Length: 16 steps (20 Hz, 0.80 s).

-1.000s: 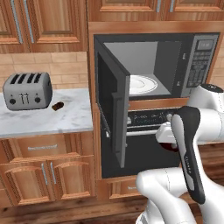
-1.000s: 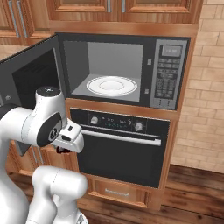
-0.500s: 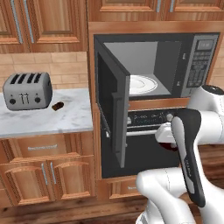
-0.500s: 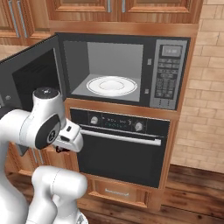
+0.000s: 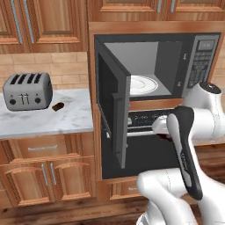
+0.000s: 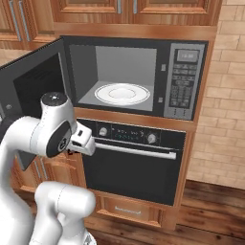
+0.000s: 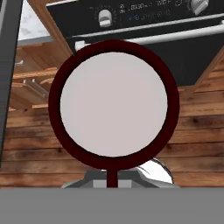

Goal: Pick the mug from the counter and place it inside the microwave. Then close the microwave.

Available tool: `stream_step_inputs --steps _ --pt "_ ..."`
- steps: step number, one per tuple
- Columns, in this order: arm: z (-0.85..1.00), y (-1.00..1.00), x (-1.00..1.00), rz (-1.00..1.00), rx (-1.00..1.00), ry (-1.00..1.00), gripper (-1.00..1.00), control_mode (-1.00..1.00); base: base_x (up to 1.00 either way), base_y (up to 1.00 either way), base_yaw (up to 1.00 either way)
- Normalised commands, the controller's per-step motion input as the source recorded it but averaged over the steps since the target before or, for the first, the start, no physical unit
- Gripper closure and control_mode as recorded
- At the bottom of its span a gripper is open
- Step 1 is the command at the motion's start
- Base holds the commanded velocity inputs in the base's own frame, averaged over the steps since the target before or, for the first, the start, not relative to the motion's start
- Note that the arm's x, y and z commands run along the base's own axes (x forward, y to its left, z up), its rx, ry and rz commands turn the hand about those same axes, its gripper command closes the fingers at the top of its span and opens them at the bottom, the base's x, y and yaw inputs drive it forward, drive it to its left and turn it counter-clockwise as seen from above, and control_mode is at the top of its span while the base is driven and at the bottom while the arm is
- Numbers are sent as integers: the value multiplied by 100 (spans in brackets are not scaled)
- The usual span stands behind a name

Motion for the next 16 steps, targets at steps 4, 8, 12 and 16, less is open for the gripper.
stream_step_inputs --steps 4,8,12,16 --pt "50 -1 81 0 0 0 100 -100 0 0 0" --pt "48 -2 72 0 0 0 100 -100 0 0 0" --pt "17 -25 75 0 0 0 100 -100 0 0 0" --pt "0 -30 89 0 0 0 100 -100 0 0 0"
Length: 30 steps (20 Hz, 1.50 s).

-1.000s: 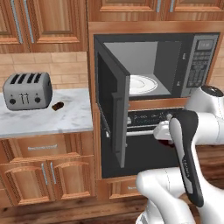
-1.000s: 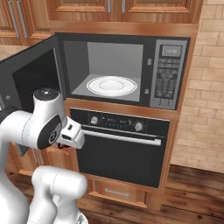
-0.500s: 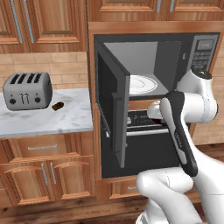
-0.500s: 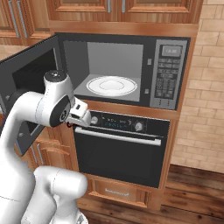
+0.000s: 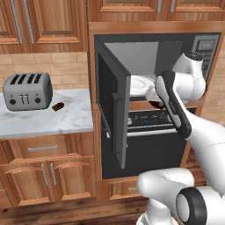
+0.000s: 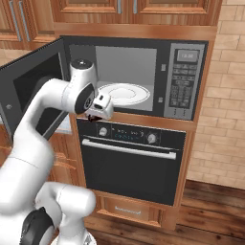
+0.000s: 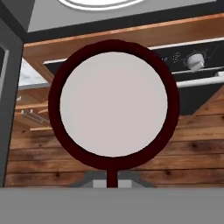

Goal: Pick the mug from the counter and place it inside the microwave. Then close the microwave.

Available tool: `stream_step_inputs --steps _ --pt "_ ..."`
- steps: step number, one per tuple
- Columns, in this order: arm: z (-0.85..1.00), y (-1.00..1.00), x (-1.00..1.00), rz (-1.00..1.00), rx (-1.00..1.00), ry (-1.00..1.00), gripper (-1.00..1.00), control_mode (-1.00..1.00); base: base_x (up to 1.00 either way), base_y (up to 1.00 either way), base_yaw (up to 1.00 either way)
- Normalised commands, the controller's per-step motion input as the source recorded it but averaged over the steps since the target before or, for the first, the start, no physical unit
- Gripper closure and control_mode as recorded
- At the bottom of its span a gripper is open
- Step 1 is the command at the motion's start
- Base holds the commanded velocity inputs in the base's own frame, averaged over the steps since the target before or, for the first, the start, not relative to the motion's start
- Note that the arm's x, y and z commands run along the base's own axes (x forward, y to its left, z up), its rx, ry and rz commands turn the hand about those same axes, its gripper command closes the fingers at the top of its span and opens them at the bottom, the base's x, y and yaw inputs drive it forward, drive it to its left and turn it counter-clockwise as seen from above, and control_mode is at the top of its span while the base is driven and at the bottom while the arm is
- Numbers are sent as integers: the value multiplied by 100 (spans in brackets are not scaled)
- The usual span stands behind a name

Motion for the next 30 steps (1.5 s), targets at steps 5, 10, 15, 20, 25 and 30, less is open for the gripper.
stream_step_inputs --steps 5,10,15,20,25,30 --pt "0 -4 80 1 0 0 100 -100 0 0 0" --pt "0 0 61 5 -2 0 100 -100 0 0 0" --pt "0 0 50 7 -2 0 100 -100 0 0 0" --pt "-10 0 33 5 -3 0 100 -100 0 0 0" --pt "-14 0 36 2 -5 0 100 -100 0 0 0" --pt "-5 0 47 0 -8 1 100 -100 0 0 0"
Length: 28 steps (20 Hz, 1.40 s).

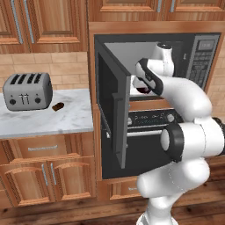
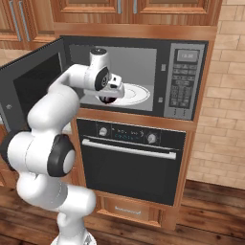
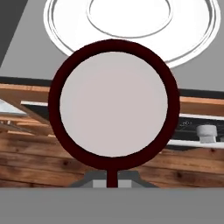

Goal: Pick the mug from the counter and place it inside the microwave. Then close the microwave.

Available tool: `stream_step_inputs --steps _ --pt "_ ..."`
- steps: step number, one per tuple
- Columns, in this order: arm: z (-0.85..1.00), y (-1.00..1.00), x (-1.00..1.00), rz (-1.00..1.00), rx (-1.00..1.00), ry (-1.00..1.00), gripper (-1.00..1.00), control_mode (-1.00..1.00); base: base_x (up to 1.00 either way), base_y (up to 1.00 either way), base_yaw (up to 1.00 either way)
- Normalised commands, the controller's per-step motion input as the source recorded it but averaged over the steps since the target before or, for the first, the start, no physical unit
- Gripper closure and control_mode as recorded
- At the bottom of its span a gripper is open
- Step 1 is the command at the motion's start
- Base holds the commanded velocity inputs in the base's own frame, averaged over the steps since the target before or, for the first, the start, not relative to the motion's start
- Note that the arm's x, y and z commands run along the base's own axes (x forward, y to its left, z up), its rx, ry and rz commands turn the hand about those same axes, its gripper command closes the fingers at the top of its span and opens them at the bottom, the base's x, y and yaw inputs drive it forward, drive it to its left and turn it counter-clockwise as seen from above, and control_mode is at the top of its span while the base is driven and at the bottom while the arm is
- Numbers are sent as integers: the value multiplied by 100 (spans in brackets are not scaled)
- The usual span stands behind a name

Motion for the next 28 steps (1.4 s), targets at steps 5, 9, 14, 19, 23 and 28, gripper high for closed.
stream_step_inputs --steps 5,9,14,19,23,28 --pt "-12 0 63 0 -5 0 100 -100 0 0 0" --pt "-11 0 64 0 -1 0 100 -100 0 0 0" --pt "-2 0 61 0 0 0 100 -100 0 0 0" --pt "0 0 44 0 0 0 100 -100 0 0 0" --pt "-18 0 19 0 0 7 100 -100 0 0 0" --pt "-30 0 16 0 0 9 100 -100 0 0 0"
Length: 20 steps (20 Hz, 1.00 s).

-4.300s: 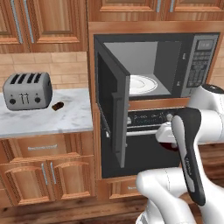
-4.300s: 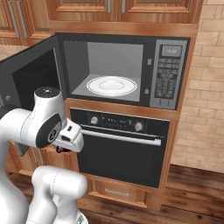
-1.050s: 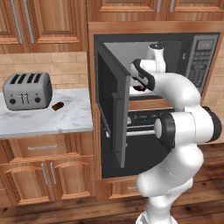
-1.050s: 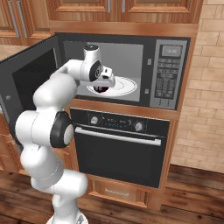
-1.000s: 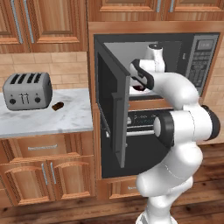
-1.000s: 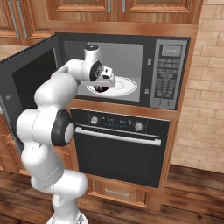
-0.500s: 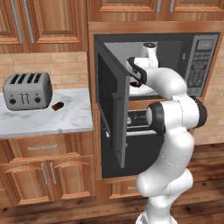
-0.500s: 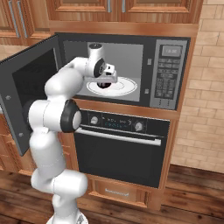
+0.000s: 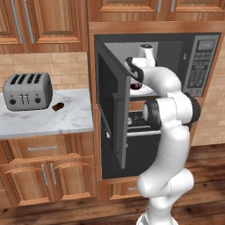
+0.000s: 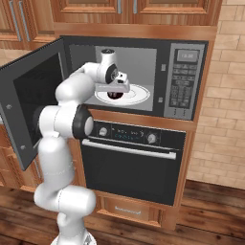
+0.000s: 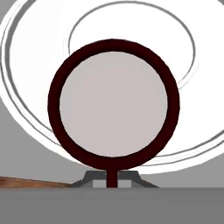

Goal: Pick the mug from the counter and place it inside the microwave. Then close the microwave.

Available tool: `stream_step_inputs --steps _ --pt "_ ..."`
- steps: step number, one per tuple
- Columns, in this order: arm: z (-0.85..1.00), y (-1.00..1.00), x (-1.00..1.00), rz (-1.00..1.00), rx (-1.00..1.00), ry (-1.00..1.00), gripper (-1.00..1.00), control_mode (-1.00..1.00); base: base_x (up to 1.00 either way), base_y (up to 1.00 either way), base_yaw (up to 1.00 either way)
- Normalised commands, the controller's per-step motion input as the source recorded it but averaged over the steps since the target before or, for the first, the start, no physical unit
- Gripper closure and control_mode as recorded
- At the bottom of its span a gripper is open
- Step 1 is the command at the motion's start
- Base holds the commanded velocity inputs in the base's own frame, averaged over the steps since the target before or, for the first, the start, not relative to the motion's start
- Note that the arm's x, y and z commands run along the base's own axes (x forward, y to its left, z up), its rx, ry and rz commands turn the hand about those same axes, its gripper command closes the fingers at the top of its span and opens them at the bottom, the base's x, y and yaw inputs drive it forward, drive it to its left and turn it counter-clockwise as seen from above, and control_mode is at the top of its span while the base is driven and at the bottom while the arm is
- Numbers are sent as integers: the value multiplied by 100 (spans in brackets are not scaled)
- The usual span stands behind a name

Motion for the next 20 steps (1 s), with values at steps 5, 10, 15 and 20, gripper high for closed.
stream_step_inputs --steps 5,10,15,20 --pt "-11 0 26 0 0 2 100 -100 0 0 0" --pt "0 0 37 0 0 0 100 -100 0 0 0" --pt "-2 0 32 0 0 0 100 -100 0 0 0" --pt "-6 0 7 0 0 4 100 -100 0 0 0"
